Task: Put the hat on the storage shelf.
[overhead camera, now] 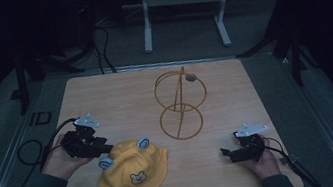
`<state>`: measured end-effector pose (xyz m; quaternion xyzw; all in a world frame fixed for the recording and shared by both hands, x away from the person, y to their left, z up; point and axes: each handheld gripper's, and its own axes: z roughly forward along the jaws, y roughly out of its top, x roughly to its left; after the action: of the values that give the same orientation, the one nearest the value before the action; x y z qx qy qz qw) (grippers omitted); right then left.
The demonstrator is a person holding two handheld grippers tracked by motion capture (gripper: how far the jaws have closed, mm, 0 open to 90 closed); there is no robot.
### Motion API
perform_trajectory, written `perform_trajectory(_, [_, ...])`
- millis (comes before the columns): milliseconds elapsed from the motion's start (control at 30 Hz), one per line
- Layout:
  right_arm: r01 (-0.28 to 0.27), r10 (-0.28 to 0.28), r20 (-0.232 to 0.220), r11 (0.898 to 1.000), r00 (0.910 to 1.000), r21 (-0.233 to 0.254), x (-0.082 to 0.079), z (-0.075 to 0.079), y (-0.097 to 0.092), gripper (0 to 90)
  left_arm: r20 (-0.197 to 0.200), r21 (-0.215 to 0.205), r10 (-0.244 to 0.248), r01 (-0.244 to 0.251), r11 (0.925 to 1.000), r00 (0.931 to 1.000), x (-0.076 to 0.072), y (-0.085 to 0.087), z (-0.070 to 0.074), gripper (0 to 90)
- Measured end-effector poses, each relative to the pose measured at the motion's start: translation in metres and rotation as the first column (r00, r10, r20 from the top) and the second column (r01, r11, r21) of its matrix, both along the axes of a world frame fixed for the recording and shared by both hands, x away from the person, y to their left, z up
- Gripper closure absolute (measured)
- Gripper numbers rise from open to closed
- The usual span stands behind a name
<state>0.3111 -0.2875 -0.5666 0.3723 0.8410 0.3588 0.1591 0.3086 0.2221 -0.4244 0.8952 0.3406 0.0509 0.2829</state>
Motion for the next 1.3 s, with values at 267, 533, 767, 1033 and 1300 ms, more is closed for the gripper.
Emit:
perform_trajectory(267, [-0.001, 0.001, 0.000, 1.000, 1.0000, 0.000, 0.000, 0.000, 0.000, 13.5, -0.012, 0.008, -0.041, 0.041, 0.9991, 0.9991, 0.000, -0.008, 0.004, 60.5])
perform_trajectory(533, [-0.001, 0.001, 0.001, 1.000, 1.0000, 0.000, 0.000, 0.000, 0.000, 13.5, -0.023, 0.026, -0.069, 0.069, 0.9972, 0.9974, 0.000, -0.018, 0.008, 60.5])
perform_trajectory(767, [-0.001, 0.001, 0.001, 1.000, 1.0000, 0.000, 0.000, 0.000, 0.000, 13.5, -0.028, 0.043, -0.090, 0.091, 0.9950, 0.9956, -0.001, -0.026, 0.011, 60.2])
perform_trajectory(1033, [-0.001, 0.001, 0.000, 1.000, 1.0000, 0.000, 0.000, 0.000, 0.000, 13.5, -0.043, 0.045, -0.108, 0.110, 0.9929, 0.9932, -0.001, -0.031, 0.013, 59.3])
perform_trajectory(1300, [-0.002, 0.002, 0.002, 1.000, 1.0000, 0.000, 0.000, 0.000, 0.000, 13.5, -0.045, 0.034, -0.139, 0.141, 0.9894, 0.9892, -0.004, -0.037, 0.017, 58.6])
